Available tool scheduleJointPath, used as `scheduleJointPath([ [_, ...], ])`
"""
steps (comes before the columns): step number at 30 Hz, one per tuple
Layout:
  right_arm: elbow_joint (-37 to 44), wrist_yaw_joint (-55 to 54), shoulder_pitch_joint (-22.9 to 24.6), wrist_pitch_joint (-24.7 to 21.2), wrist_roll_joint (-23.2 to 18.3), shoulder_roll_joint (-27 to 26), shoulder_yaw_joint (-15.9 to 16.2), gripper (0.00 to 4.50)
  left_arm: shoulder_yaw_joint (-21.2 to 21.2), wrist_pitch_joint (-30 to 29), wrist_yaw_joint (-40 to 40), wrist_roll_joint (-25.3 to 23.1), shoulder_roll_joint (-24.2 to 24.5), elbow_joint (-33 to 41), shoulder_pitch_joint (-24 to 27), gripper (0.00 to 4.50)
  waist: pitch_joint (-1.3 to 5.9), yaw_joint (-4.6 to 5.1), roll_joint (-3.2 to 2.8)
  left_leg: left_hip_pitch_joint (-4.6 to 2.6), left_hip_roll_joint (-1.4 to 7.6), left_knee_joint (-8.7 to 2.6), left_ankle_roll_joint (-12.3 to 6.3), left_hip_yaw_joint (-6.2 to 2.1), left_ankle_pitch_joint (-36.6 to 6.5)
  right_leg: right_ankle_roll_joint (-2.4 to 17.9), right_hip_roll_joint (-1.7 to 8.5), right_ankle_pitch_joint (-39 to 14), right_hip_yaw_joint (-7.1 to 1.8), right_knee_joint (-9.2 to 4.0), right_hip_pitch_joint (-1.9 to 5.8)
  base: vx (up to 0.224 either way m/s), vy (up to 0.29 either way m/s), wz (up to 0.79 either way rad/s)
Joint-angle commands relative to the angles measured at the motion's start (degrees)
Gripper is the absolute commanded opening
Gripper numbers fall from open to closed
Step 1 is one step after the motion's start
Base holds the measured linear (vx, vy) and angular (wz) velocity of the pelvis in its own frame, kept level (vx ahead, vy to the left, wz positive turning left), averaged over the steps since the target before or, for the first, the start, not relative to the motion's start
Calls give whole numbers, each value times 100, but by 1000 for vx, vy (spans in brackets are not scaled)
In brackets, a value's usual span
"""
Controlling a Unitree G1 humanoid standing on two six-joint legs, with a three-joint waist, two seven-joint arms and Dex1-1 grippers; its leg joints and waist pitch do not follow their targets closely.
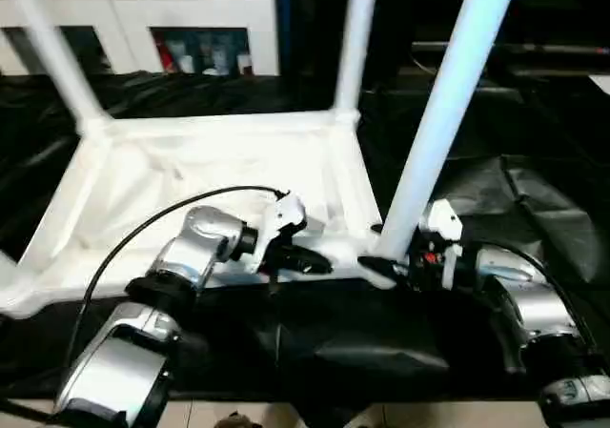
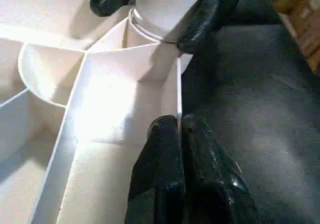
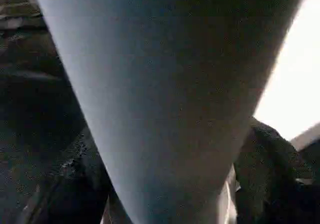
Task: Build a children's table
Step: Rotate leg to tighten
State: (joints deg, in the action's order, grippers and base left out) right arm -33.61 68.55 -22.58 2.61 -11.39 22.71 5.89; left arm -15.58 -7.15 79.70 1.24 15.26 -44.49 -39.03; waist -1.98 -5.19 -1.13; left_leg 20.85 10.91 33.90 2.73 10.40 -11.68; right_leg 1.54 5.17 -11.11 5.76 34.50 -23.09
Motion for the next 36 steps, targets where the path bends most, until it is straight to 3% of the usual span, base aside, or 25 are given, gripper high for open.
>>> scheduleJointPath([
  [1,-51,115,23,-125,82,99,41,316,-166,-106,503,87,37,181,59,0,258,-8,48,-58,318,-409,-537,-59,-1052,1398,409,-1217,-311,-435,321,0,0,0],
  [4,-30,210,27,-164,23,119,26,302,-171,-138,595,106,124,208,71,0,272,1,51,-48,308,-423,-421,-66,-1049,1301,413,-1261,-320,-435,343,0,0,0],
  [8,40,318,75,-264,-54,129,29,272,-161,-165,594,131,158,248,72,0,315,-5,67,-28,289,-370,-566,-49,-612,1456,409,-453,-327,-343,356,0,0,0],
  [13,220,350,295,-425,-129,60,122,254,-40,-36,104,102,-7,216,68,0,309,-24,80,-12,283,-359,-652,-43,-563,1454,410,-394,-314,-351,362,0,0,0],
  [15,31,-334,351,-388,73,-156,40,252,136,175,-930,-51,-274,-146,-88,0,285,-48,54,-38,291,-374,-562,-44,-731,1394,417,-754,-310,-400,332,0,0,0],
  [18,-363,-1797,277,-359,418,-565,-145,251,256,300,-1810,-141,-569,-384,-181,0,185,15,77,-148,254,-460,-127,-68,-1549,910,449,-2539,-303,-617,273,0,0,0],
  [19,-383,-1872,271,-360,436,-584,-153,251,257,299,-1837,-145,-581,-388,-183,0,185,15,77,-148,254,-460,-127,-68,-1549,910,449,-2539,-303,-617,273,0,0,0],
  [20,-534,-2633,223,-431,519,-867,-232,250,229,272,-2091,-181,-787,-398,-191,0,153,81,91,-175,256,-497,-15,-104,-1926,640,448,-3200,-280,-691,247,0,0,0],
  [21,-534,-2633,223,-431,519,-867,-232,250,229,272,-2091,-181,-787,-398,-191,0,154,97,88,-185,253,-501,17,-119,-1972,567,461,-3329,-277,-711,251,0,0,0],
  [24,-610,-3309,164,-568,451,-1270,-364,250,155,275,-2230,-198,-1071,-365,-186,0,176,143,85,-160,280,-556,36,-151,-1916,531,456,-3052,-298,-688,272,0,0,0],
  [25,-610,-3447,142,-558,455,-1435,-342,250,120,304,-2257,-207,-1186,-371,-195,0,187,190,167,-163,276,-555,-17,-131,-1938,585,448,-2842,-306,-692,270,0,0,0],
  [26,-620,-3573,95,-481,554,-1613,-271,250,93,378,-2304,-232,-1284,-418,-229,0,195,183,112,-169,281,-558,-48,-130,-1862,661,461,-2669,-330,-669,263,0,0,0],
  [27,-624,-3598,78,-429,604,-1659,-244,250,90,410,-2319,-239,-1310,-443,-243,0,187,193,103,-165,281,-563,-56,-123,-1855,689,454,-2608,-332,-671,255,0,0,0],
  [28,-625,-3603,73,-415,617,-1669,-236,250,89,418,-2322,-241,-1316,-449,-247,0,194,201,153,-136,274,-568,-84,-123,-1785,703,456,-2511,-335,-650,286,0,0,0],
  [29,-593,-3420,45,-276,633,-1697,-146,250,73,494,-2321,-255,-1326,-476,-265,0,193,184,103,-162,280,-564,-100,-112,-1801,731,465,-2465,-347,-663,270,0,0,0],
  [31,-547,-3299,39,-175,660,-1653,-60,306,48,550,-2277,-260,-1310,-482,-267,0,197,201,89,-153,275,-564,-106,-96,-1799,799,448,-2246,-358,-658,277,0,0,0],
  [32,-480,-3134,51,-147,625,-1567,-23,306,35,607,-2202,-272,-1276,-484,-258,0,197,189,-23,-153,262,-561,-107,-104,-1800,843,453,-2174,-362,-633,294,0,0,0],
  [33,-398,-2955,64,-137,596,-1424,-14,320,20,649,-2096,-291,-1217,-501,-254,0,189,211,42,-156,258,-556,-134,-78,-1848,839,433,-2209,-357,-672,283,0,0,0],
  [34,-269,-2793,105,-118,564,-1250,-32,328,0,702,-1967,-305,-1161,-503,-248,0,209,202,59,-147,251,-540,-175,-83,-1769,858,441,-2168,-357,-643,320,0,0,0],
  [36,-183,-2707,134,-98,563,-1140,-51,348,-11,738,-1882,-320,-1128,-507,-245,0,217,181,57,-159,258,-519,-251,-61,-1634,911,442,-2019,-372,-634,306,0,0,0],
])
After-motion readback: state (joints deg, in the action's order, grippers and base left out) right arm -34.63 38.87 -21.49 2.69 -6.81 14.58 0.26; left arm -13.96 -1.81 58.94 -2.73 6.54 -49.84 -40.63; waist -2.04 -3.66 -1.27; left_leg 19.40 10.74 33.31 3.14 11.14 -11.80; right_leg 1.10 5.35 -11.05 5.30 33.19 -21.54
